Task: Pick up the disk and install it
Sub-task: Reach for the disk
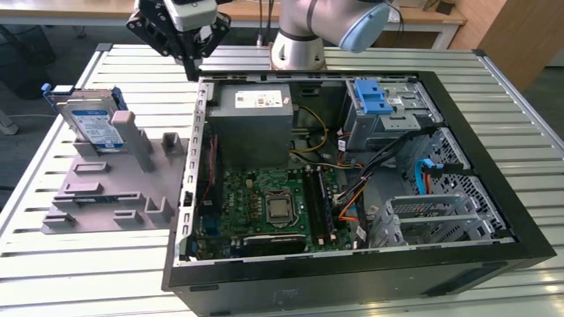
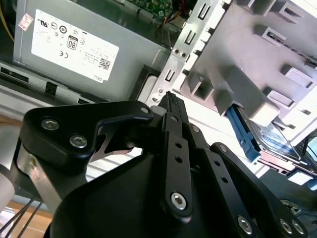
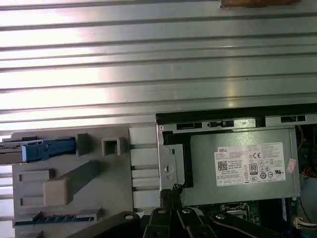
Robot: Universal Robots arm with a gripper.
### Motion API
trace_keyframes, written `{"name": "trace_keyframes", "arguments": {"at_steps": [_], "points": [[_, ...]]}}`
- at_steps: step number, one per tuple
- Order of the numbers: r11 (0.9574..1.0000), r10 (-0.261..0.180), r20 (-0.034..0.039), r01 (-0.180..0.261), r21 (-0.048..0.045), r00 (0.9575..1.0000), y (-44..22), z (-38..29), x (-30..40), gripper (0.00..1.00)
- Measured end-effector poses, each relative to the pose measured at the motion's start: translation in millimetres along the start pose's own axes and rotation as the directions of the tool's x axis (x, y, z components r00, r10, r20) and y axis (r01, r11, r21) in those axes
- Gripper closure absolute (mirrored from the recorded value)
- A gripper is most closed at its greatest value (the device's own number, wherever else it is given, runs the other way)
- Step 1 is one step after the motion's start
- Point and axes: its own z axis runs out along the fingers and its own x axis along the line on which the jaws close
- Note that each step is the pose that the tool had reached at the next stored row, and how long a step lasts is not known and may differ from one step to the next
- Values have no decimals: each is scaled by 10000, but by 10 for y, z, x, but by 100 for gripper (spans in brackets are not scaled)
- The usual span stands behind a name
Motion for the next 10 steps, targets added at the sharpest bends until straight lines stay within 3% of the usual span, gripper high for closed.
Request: {"name": "trace_keyframes", "arguments": {"at_steps": [10], "points": [[10000, 0, -24, 0, 3, 10000, 39, 12, 213, 89]]}}
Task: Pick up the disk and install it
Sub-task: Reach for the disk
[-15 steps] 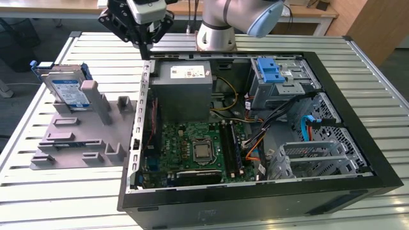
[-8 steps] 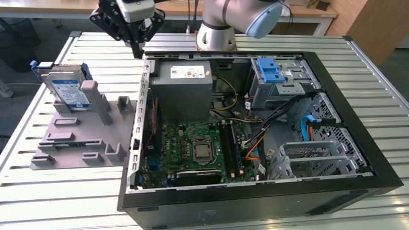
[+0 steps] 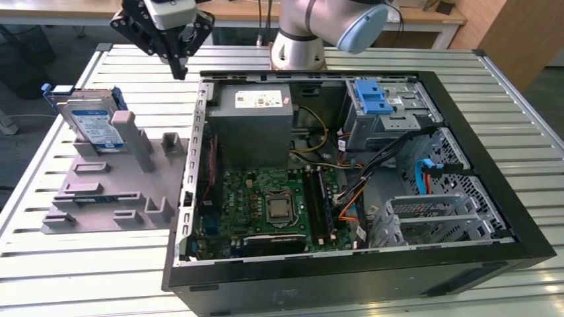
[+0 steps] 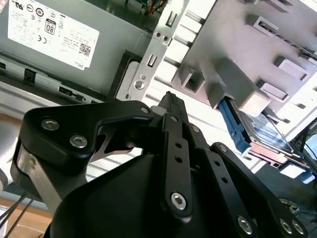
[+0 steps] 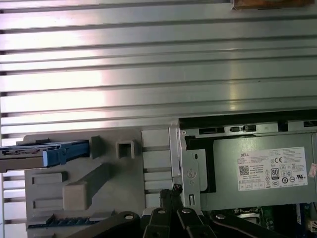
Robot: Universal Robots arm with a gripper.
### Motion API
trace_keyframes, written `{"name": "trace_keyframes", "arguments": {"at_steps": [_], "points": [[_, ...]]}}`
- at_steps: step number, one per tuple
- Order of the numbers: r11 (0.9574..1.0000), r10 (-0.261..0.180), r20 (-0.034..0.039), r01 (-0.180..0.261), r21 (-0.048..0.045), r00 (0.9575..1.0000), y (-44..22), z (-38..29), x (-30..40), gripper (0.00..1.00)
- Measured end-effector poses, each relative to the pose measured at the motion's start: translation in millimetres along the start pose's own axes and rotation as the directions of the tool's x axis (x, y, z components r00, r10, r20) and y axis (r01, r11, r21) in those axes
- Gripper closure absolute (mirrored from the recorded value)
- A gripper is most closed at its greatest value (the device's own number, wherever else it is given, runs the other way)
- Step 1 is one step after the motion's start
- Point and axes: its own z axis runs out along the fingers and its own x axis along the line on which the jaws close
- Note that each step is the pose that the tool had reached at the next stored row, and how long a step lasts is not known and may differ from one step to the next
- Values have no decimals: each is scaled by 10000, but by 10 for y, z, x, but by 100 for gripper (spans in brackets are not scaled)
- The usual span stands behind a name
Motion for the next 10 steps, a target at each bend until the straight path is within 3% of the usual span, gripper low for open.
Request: {"name": "trace_keyframes", "arguments": {"at_steps": [10], "points": [[10000, -2, -3, 2, 0, 10000, 33, 28, 434, 89]]}}
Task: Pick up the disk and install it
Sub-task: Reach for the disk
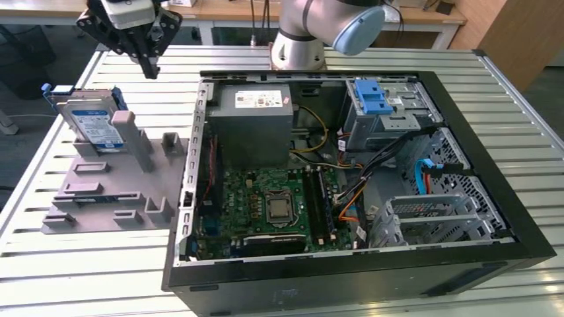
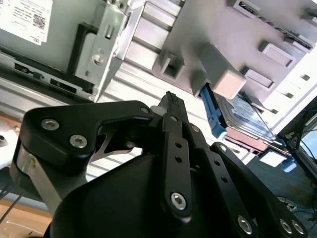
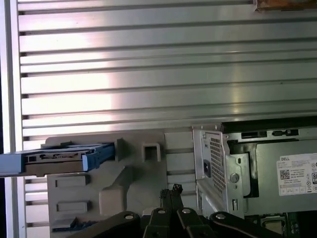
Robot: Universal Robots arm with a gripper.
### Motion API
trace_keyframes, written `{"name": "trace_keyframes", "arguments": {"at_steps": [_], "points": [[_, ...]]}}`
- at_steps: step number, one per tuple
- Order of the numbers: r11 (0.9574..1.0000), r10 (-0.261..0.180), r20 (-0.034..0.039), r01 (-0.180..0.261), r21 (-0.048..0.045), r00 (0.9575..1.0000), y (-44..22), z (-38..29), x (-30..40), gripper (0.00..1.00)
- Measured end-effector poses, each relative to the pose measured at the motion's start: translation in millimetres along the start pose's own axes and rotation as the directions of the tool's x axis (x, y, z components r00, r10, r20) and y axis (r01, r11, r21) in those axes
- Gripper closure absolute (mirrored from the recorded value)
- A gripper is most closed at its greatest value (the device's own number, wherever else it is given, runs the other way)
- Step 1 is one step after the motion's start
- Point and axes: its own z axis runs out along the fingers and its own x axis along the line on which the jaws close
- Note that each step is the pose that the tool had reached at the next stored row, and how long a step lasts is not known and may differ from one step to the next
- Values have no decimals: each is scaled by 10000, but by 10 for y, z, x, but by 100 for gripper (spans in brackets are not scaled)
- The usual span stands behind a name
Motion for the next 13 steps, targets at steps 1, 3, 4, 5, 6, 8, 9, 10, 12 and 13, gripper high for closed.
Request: {"name": "trace_keyframes", "arguments": {"at_steps": [1, 3, 4, 5, 6, 8, 9, 10, 12, 13], "points": [[10000, 2, -1, -2, 0, 10000, 3, 3, 45, 89], [10000, 3, -1, -3, 0, 10000, 7, 10, 139, 89], [10000, 1, -1, -1, 0, 10000, 9, 13, 184, 89], [10000, 1, -1, -1, 0, 10000, 11, 16, 230, 89], [10000, 3, -2, -3, 1, 10000, 13, 18, 275, 89], [10000, 3, -4, -3, 0, 10000, 15, 22, 366, 89], [10000, 2, -7, -2, 1, 10000, 15, 24, 405, 89], [10000, 2, -10, -2, 0, 10000, 16, 25, 437, 89], [10000, 3, -14, -3, 1, 10000, 16, 26, 453, 89], [10000, 2, -15, -2, 2, 10000, 16, 26, 453, 89]]}}
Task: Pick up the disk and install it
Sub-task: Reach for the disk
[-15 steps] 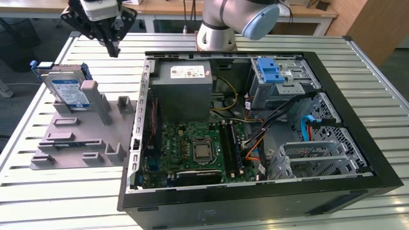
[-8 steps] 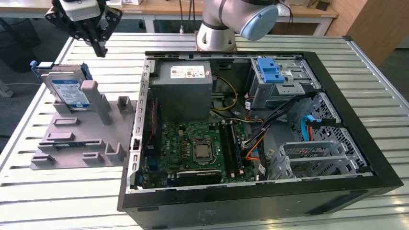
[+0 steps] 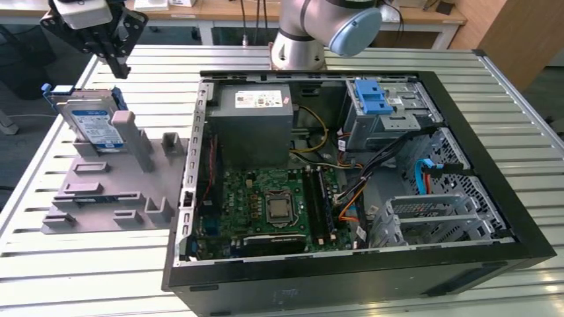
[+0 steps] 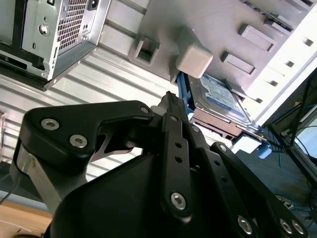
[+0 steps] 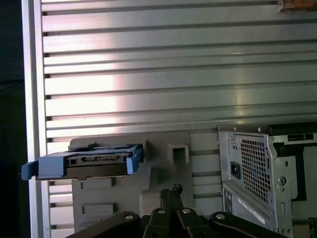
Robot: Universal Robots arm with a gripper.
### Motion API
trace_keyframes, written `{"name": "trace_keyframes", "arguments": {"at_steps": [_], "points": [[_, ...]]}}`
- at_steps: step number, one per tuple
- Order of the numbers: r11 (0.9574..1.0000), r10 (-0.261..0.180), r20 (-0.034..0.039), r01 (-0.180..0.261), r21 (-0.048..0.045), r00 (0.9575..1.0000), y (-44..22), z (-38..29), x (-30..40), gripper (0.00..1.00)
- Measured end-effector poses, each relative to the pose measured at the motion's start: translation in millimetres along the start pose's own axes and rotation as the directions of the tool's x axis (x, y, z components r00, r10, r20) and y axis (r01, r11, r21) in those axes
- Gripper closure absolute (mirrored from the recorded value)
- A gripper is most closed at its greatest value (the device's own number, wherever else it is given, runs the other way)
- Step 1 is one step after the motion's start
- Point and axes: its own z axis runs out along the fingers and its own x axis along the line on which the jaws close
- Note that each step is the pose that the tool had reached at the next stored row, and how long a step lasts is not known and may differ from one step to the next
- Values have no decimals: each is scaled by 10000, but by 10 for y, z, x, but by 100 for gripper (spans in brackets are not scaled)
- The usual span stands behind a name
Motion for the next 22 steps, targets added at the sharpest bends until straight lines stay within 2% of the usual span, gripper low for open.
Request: {"name": "trace_keyframes", "arguments": {"at_steps": [3, 5, 7, 10, 14, 22], "points": [[10000, 0, -1, 0, -1, 10000, 0, 1, 2, 89], [10000, 1, -1, -1, -1, 10000, 0, 1, 29, 89], [10000, 3, -52, -3, 1, 10000, 6, 3, 49, 89], [10000, 8, -177, -8, -1, 9998, 16, 4, 95, 89], [10000, -90, -186, 90, -3, 9998, 27, 12, 171, 89], [9999, -102, -188, 102, -4, 9998, 58, 53, 526, 89]]}}
